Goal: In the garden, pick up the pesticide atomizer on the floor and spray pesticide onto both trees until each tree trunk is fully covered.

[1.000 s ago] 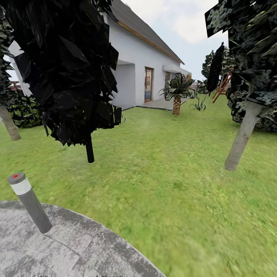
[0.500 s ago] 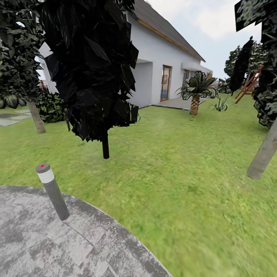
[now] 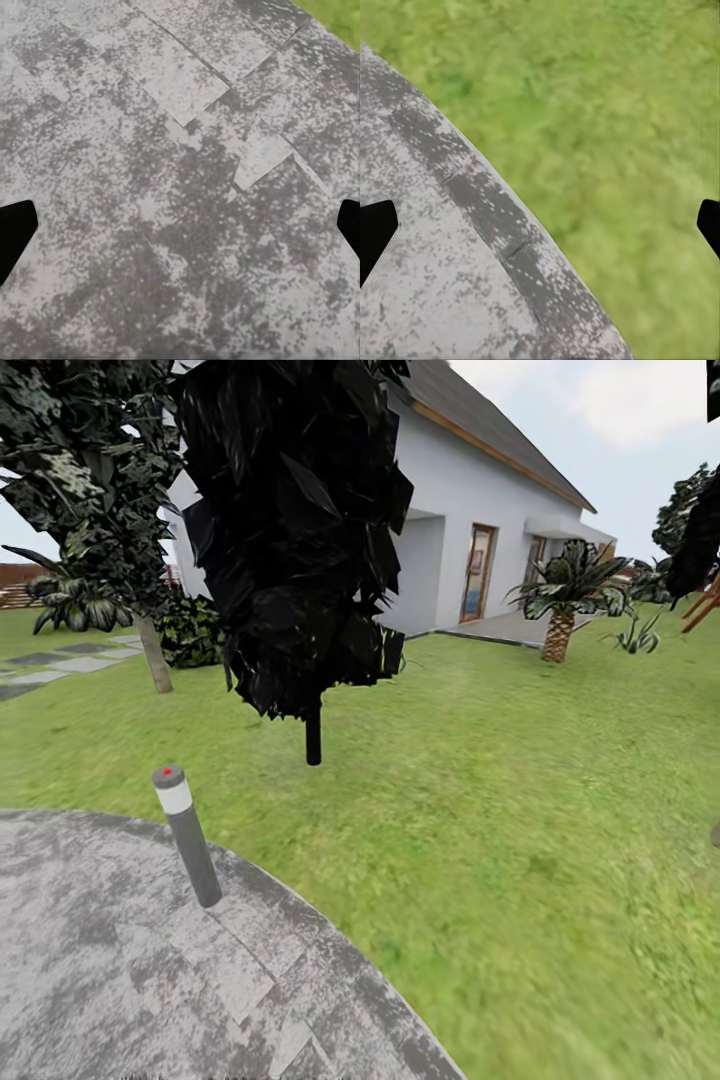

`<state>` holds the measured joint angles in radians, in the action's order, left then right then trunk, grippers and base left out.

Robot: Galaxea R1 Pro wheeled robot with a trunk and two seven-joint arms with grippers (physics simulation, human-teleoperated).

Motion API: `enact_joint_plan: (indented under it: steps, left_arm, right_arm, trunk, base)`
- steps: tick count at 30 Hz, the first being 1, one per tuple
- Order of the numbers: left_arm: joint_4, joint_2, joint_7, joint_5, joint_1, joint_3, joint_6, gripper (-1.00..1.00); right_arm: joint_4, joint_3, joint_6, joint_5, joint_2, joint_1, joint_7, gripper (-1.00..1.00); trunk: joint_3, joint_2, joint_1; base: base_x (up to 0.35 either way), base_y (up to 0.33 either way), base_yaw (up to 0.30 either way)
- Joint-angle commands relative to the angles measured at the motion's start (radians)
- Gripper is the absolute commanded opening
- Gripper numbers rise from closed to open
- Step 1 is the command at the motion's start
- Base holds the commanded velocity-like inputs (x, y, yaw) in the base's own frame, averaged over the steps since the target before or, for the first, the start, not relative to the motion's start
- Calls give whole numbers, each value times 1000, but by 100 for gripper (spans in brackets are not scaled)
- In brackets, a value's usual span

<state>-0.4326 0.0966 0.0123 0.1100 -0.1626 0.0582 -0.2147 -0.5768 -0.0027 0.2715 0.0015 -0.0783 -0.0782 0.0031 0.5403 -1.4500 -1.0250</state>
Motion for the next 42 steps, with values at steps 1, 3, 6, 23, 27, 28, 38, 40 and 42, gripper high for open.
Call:
enact_joint_plan:
  steps: [1,3,6,23,27,28,38,40,42]
  left_arm:
    - [0,0,0,0,0,0,0,100]
    - [0,0,0,0,0,0,0,100]
    - [0,0,0,0,0,0,0,100]
    - [0,0,0,0,0,0,0,100]
    - [0,0,0,0,0,0,0,100]
    - [0,0,0,0,0,0,0,100]
    - [0,0,0,0,0,0,0,100]
    - [0,0,0,0,0,0,0,100]
    - [0,0,0,0,0,0,0,100]
  right_arm:
    - [0,0,0,0,0,0,0,100]
    - [0,1,0,0,0,0,0,100]
    - [0,1,0,0,0,0,0,100]
    - [2,4,55,2,0,0,0,100]
    - [2,4,55,2,0,0,0,100]
    - [2,4,55,2,0,0,0,100]
    - [3,4,54,2,0,0,0,100]
    - [3,4,54,2,0,0,0,100]
    - [3,4,54,2,0,0,0,100]
  trunk:
    - [1,0,0]
    - [2,0,0]
    - [4,0,0]
    - [6,0,0]
    - [6,0,0]
    - [6,0,0]
    - [6,0,0]
    - [6,0,0]
    - [6,0,0]
  base:
    - [0,0,275]
    - [0,0,275]
    - [0,0,275]
    - [0,0,277]
    - [0,0,279]
    - [0,0,279]
    - [0,0,279]
    - [0,0,279]
    - [0,0,279]
